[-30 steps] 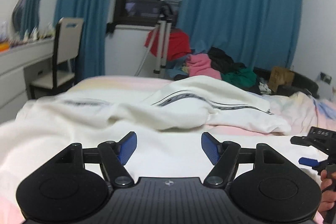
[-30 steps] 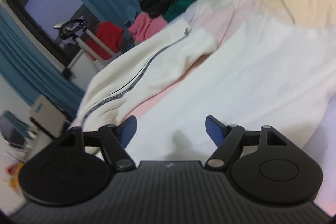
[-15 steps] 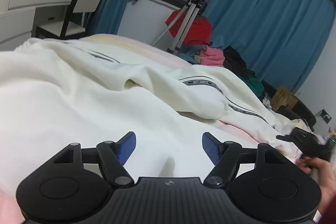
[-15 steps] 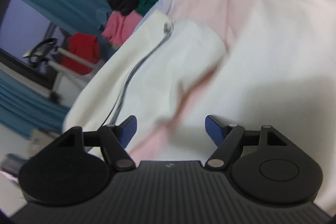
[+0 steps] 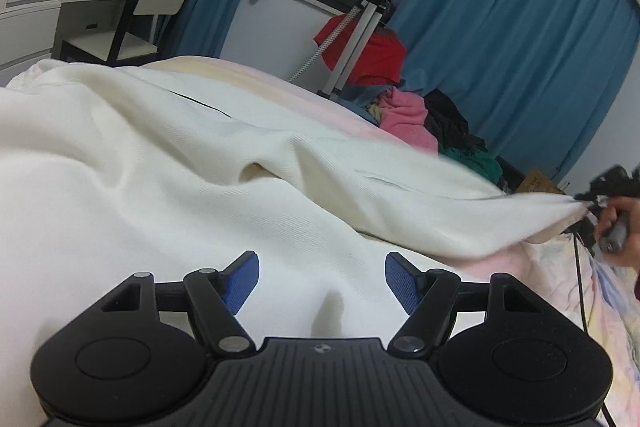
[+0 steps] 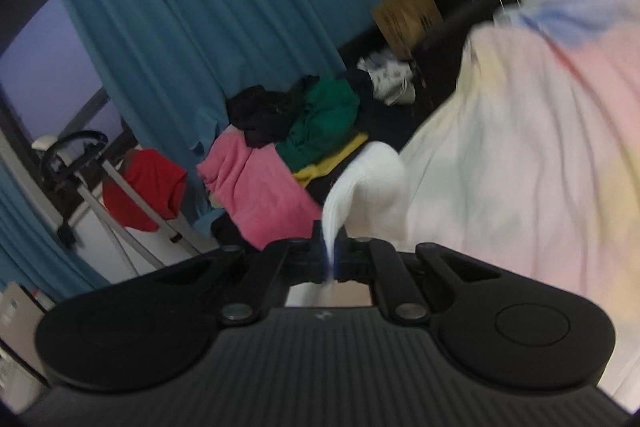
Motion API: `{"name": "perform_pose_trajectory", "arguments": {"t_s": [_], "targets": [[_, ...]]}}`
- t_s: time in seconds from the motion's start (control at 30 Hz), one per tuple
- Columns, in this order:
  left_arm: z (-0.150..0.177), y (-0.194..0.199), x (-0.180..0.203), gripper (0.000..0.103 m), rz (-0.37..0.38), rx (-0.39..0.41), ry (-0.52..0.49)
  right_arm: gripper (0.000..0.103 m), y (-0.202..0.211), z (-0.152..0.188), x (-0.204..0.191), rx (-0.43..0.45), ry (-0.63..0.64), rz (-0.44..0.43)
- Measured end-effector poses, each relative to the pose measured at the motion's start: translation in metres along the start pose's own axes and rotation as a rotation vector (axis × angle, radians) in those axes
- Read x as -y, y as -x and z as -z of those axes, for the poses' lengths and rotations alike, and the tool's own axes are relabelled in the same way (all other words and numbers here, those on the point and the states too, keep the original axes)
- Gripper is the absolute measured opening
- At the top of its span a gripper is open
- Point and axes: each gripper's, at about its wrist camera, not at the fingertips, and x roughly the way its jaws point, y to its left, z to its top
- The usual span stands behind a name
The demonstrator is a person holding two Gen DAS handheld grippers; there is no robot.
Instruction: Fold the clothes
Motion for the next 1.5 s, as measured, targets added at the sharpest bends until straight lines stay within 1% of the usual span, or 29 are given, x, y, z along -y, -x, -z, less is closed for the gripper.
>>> {"name": "perform_pose_trajectory", "arguments": {"t_s": [0.07, 0.1, 0.13, 0.27, 0.33, 0.4, 0.5, 0.53, 0.63, 0.7, 0.73, 0.77, 0.8, 0.83, 0.87, 1.0, 1.07, 1.13, 1.2, 1.23, 1.27, 1.3, 1.33, 1.43, 1.5], "targets": [[0.0, 0.003, 0.0, 0.072, 0.0, -0.012, 0.005, 0.005, 0.008, -0.015, 0.007, 0.033, 0.017, -0.016], [0.0, 0.005, 0.002, 0.072, -0.002, -0.013, 0.002, 0.005, 0.009, -0.012, 0.021, 0.029, 0.008, -0.011], [0.001, 0.008, 0.003, 0.072, -0.003, -0.015, -0.001, 0.005, 0.008, -0.002, 0.042, 0.012, -0.014, 0.001], [-0.001, 0.02, 0.018, 0.072, -0.043, 0.021, -0.086, 0.005, 0.004, 0.042, 0.117, -0.048, -0.121, 0.051], [-0.001, 0.025, 0.024, 0.072, -0.044, 0.027, -0.105, 0.005, 0.004, 0.057, 0.136, -0.053, -0.152, 0.04], [0.0, 0.03, 0.03, 0.072, -0.035, 0.032, -0.127, 0.005, 0.005, 0.065, 0.143, -0.032, -0.156, 0.01], [0.0, 0.037, 0.039, 0.072, -0.046, 0.047, -0.163, 0.007, 0.006, 0.063, 0.129, -0.022, -0.046, 0.033], [0.0, 0.039, 0.043, 0.072, -0.05, 0.053, -0.175, 0.01, 0.009, 0.063, 0.123, -0.02, -0.01, 0.044], [-0.004, 0.049, 0.055, 0.072, -0.072, 0.095, -0.211, 0.012, 0.023, 0.063, 0.103, -0.014, 0.086, 0.08], [-0.006, 0.055, 0.061, 0.072, -0.066, 0.107, -0.215, 0.012, 0.041, 0.064, 0.09, -0.017, 0.161, 0.096], [-0.006, 0.058, 0.064, 0.073, -0.059, 0.112, -0.217, 0.018, 0.051, 0.064, 0.083, -0.019, 0.2, 0.103], [-0.006, 0.062, 0.067, 0.073, -0.06, 0.117, -0.226, 0.033, 0.063, 0.065, 0.077, -0.015, 0.236, 0.097], [-0.005, 0.066, 0.071, 0.073, -0.062, 0.122, -0.236, 0.043, 0.078, 0.068, 0.071, -0.006, 0.268, 0.075], [-0.004, 0.071, 0.074, 0.073, -0.06, 0.126, -0.247, 0.061, 0.094, 0.07, 0.066, 0.005, 0.298, 0.049], [-0.004, 0.076, 0.078, 0.073, -0.057, 0.131, -0.258, 0.069, 0.11, 0.074, 0.058, 0.007, 0.325, 0.019], [0.001, 0.101, 0.095, 0.075, -0.037, 0.166, -0.298, 0.068, 0.178, 0.088, 0.025, -0.008, 0.41, -0.12], [0.004, 0.114, 0.103, 0.076, -0.034, 0.189, -0.321, 0.075, 0.212, 0.098, 0.01, -0.013, 0.434, -0.191], [0.008, 0.127, 0.11, 0.08, -0.029, 0.206, -0.341, 0.075, 0.251, 0.113, -0.004, 0.008, 0.483, -0.247], [0.013, 0.141, 0.116, 0.084, -0.033, 0.222, -0.361, 0.075, 0.279, 0.127, -0.008, 0.01, 0.507, -0.291], [0.016, 0.147, 0.119, 0.093, -0.042, 0.23, -0.369, 0.076, 0.29, 0.134, -0.009, 0.008, 0.515, -0.312], [0.02, 0.153, 0.121, 0.101, -0.051, 0.237, -0.377, 0.078, 0.302, 0.141, -0.01, 0.005, 0.522, -0.332], [0.023, 0.159, 0.122, 0.103, -0.047, 0.244, -0.379, 0.081, 0.314, 0.148, -0.01, 0.003, 0.53, -0.353], [0.028, 0.164, 0.121, 0.103, -0.038, 0.249, -0.378, 0.084, 0.323, 0.155, -0.011, 0.003, 0.55, -0.365], [0.041, 0.174, 0.12, 0.103, -0.037, 0.243, -0.387, 0.084, 0.34, 0.173, -0.016, 0.06, 0.657, -0.343], [0.046, 0.176, 0.118, 0.103, -0.048, 0.238, -0.387, 0.084, 0.346, 0.177, -0.018, 0.073, 0.674, -0.349]]}}
